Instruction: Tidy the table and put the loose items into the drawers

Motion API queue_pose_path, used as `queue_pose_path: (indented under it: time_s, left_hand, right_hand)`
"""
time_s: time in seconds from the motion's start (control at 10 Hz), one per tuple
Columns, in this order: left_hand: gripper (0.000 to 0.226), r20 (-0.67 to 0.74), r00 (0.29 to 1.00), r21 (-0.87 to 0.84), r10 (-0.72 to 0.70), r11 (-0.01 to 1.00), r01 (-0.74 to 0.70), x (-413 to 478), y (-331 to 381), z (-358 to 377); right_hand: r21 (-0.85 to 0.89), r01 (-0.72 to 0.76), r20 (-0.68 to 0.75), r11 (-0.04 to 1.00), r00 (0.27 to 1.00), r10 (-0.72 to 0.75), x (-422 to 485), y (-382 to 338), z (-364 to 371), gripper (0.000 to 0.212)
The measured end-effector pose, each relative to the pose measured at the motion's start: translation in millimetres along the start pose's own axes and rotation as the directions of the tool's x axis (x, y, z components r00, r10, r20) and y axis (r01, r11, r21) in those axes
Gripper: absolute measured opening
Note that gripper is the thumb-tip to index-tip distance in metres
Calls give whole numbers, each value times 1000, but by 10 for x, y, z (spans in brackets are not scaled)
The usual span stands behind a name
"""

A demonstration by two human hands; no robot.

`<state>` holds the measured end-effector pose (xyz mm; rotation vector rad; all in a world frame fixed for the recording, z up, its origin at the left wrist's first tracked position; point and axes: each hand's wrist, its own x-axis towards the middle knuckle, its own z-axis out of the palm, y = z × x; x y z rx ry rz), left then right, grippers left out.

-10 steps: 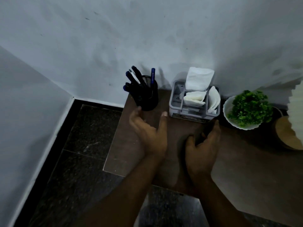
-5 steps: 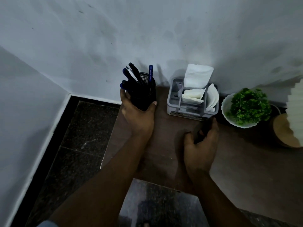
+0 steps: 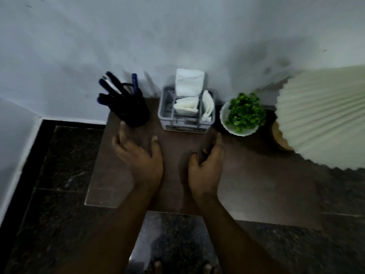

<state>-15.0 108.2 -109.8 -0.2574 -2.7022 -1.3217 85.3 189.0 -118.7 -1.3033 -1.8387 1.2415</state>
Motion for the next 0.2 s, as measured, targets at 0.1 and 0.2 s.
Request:
queue_pose_path:
  time_s: [0.1, 0.2]
  left_hand:
    - [71, 196, 970, 58, 147, 985, -161, -563, -11, 21]
    - [69, 348, 905, 131, 244, 943, -305, -837, 23, 58]
  right_hand:
    - [-22, -9, 40, 1000, 999, 10, -112, 113, -184, 85]
    - [-260, 117, 83, 958, 992, -99, -226, 271, -445, 79]
